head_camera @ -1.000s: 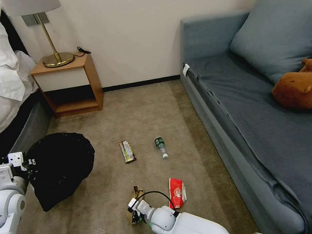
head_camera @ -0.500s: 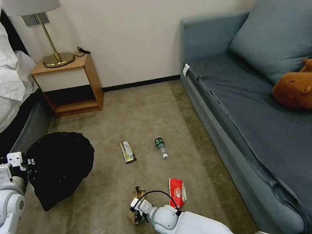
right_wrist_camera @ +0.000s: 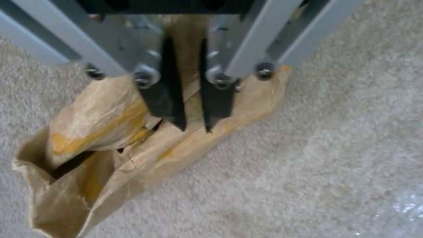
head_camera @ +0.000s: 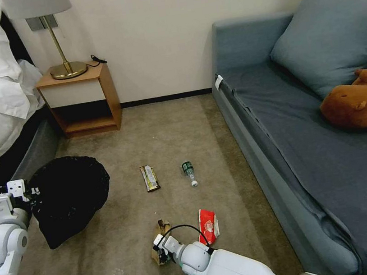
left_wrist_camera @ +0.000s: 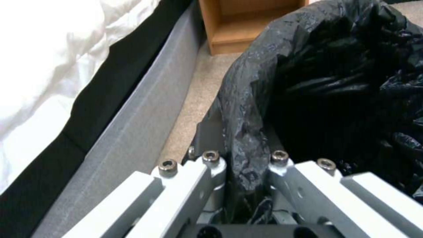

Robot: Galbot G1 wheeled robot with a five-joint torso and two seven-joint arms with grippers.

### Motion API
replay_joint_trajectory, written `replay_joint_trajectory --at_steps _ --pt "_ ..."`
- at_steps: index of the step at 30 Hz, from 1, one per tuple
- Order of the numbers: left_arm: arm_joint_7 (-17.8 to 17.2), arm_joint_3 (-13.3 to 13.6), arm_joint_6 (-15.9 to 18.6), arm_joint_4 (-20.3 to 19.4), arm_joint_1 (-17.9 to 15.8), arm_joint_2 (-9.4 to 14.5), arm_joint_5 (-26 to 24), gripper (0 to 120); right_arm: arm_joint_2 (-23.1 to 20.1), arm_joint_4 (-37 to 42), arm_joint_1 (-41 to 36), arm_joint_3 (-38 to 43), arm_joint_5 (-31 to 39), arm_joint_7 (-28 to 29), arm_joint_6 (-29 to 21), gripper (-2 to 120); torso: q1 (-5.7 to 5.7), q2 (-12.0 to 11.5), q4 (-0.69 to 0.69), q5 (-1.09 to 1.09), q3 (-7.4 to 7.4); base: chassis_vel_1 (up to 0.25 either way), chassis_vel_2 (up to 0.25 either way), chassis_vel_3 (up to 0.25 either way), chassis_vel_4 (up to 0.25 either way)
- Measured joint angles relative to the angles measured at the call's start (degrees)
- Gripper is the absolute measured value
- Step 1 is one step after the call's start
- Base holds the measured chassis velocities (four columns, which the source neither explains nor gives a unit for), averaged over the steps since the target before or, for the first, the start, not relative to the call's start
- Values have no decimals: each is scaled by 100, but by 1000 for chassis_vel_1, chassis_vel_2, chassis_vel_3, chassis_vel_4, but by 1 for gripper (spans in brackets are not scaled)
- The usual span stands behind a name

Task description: Pick up the trash bin, then pick up the garbage on the floor and place it into the trash bin.

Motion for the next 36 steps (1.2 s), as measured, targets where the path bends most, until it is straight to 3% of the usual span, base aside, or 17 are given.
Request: replay_joint_trajectory --at_steps 1,5,7,9,10,12,14,17,30,36 --pt "0 -1 0 -3 -3 4 0 4 -16 37 15 -26 20 -2 -21 21 0 0 0 0 0 0 0 0 0" --pt "-4 -2 4 -11 -8 10 0 4 -42 90 37 -62 43 -4 -48 28 0 0 0 0 0 0 0 0 0" --pt "-16 -9 27 -30 -19 27 -2 4 -96 219 94 -129 114 -12 -121 45 0 0 0 0 0 0 0 0 0" --pt "-19 -10 30 -31 -20 29 -2 4 -101 235 101 -137 125 -13 -130 49 0 0 0 0 0 0 0 0 0" --pt "-29 -25 50 -48 -19 35 -3 4 -146 323 131 -193 193 -14 -186 57 0 0 0 -1 0 0 0 0 0" --pt "-31 -31 54 -58 -17 36 -4 4 -159 346 136 -206 208 -14 -197 61 0 0 0 -1 0 0 0 0 0" --pt "-33 -46 66 -69 -12 43 -11 4 -256 461 136 -293 262 -13 -259 73 0 0 0 -1 0 0 0 0 0" --pt "-34 -40 66 -66 -21 37 -12 4 -302 498 91 -340 264 -10 -298 83 0 0 0 0 0 0 0 0 0" --pt "-19 24 52 0 -87 31 -31 4 -221 291 144 -409 263 6 -321 85 0 0 1 -1 0 0 0 0 0" --pt "5 -34 17 66 -75 106 -73 4 -185 179 138 -411 257 7 -273 68 0 0 1 1 0 0 0 0 0"
